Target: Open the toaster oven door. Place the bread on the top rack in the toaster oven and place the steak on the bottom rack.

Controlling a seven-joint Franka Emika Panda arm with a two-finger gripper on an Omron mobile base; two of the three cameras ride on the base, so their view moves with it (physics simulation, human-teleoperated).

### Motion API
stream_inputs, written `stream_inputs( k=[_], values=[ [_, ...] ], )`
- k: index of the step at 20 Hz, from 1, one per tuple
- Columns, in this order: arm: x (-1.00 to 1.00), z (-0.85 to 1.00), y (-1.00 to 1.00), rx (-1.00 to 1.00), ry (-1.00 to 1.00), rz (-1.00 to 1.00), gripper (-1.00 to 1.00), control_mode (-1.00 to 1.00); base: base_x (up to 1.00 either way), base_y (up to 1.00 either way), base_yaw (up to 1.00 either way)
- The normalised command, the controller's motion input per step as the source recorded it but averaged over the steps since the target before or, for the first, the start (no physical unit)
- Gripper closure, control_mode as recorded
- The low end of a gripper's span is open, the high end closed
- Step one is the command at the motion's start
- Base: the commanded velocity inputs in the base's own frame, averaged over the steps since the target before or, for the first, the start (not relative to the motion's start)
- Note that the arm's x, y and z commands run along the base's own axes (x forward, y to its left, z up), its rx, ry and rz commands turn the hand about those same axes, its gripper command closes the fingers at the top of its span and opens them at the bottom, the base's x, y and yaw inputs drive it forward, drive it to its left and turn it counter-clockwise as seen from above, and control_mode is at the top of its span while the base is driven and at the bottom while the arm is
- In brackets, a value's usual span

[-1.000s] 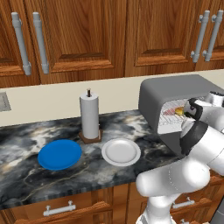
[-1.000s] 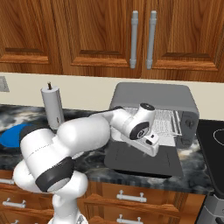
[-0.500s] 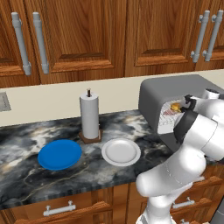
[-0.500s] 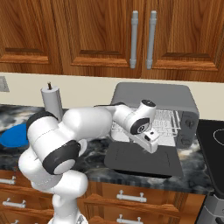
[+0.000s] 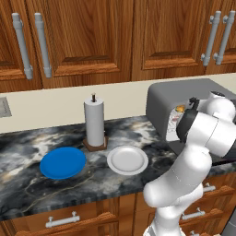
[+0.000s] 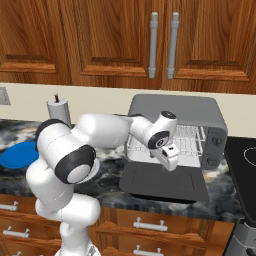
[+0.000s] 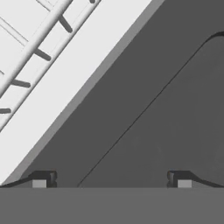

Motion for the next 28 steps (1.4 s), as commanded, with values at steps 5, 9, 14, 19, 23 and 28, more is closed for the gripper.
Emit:
stream_inputs(
  k=[5,9,14,19,23,28],
  values=[
    [0.28,-0.02,0.00,0.00,0.00,-0.17,-1.00,-1.00,0.00,0.00,0.00],
    [0.15,0.00,0.00,0.00,0.00,-0.15,-1.00,-1.00,0.00,0.00,0.00],
    [0.12,0.00,0.00,0.00,0.00,-0.15,-1.00,-1.00,0.00,0.00,0.00],
    [-0.28,0.03,-0.01,0.01,-0.01,-0.07,-1.00,-1.00,0.00,0.00,0.00],
    [-0.49,0.12,-0.01,0.00,-0.01,0.00,-1.00,-1.00,0.00,0.00,0.00],
    [-0.51,0.19,0.09,0.00,-0.03,0.11,-1.00,-1.00,0.00,0.00,0.00]
  ],
)
